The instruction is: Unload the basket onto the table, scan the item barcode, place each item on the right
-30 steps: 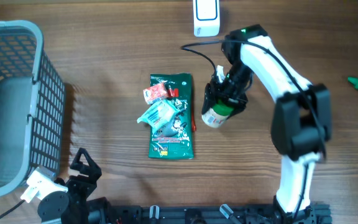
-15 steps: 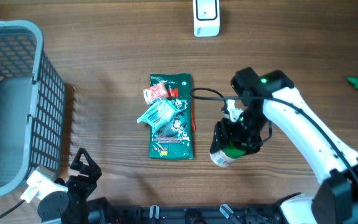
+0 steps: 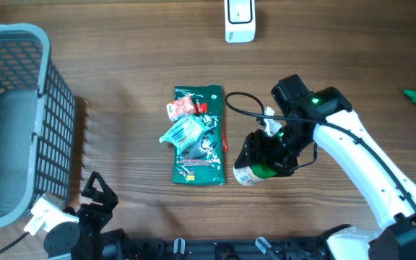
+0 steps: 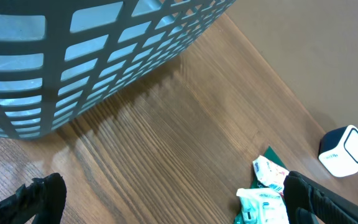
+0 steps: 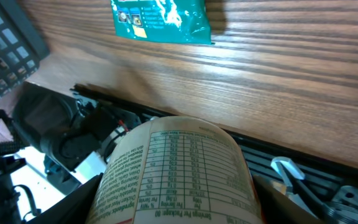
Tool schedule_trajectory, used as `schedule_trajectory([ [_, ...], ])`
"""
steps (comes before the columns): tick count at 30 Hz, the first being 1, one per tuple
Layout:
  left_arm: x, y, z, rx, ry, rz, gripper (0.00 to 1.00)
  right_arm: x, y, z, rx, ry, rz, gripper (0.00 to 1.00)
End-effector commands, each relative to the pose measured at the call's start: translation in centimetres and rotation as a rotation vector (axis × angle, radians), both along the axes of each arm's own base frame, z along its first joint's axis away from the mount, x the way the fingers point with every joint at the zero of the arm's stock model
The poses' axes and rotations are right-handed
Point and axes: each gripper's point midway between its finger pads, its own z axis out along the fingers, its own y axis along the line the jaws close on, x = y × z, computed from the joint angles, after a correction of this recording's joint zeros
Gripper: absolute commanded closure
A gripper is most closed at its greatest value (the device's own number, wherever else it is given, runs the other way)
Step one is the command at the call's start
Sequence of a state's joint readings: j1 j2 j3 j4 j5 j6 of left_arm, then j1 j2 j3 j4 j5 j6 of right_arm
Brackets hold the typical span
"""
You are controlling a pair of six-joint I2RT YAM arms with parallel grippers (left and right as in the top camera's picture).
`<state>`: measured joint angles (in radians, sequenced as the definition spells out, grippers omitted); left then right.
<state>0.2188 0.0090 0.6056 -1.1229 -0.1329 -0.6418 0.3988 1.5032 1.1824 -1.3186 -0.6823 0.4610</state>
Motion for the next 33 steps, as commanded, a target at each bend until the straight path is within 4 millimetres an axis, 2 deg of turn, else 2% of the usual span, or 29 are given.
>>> schedule_trajectory([
  [1, -0.1, 0.2, -0.1, 0.002, -0.001, 0.016, 0.00, -0.4, 0.7, 1.2, 0.056, 0.001, -0.006, 0.58],
  [11, -0.1, 0.2, -0.1, 0.002, -0.001, 0.016, 0.00, -0.3, 0.7, 1.2, 0.058, -0.004, 0.000, 0.58],
  [17, -0.1, 0.2, -0.1, 0.002, -0.001, 0.016, 0.00, 0.6, 1.1, 1.1, 0.072, -0.038, -0.014, 0.57],
  [33, -0.1, 0.2, -0.1, 0.001, -0.001, 0.017, 0.00, 1.0, 1.5, 1.3, 0.091, -0.048, -0.027, 0.57],
])
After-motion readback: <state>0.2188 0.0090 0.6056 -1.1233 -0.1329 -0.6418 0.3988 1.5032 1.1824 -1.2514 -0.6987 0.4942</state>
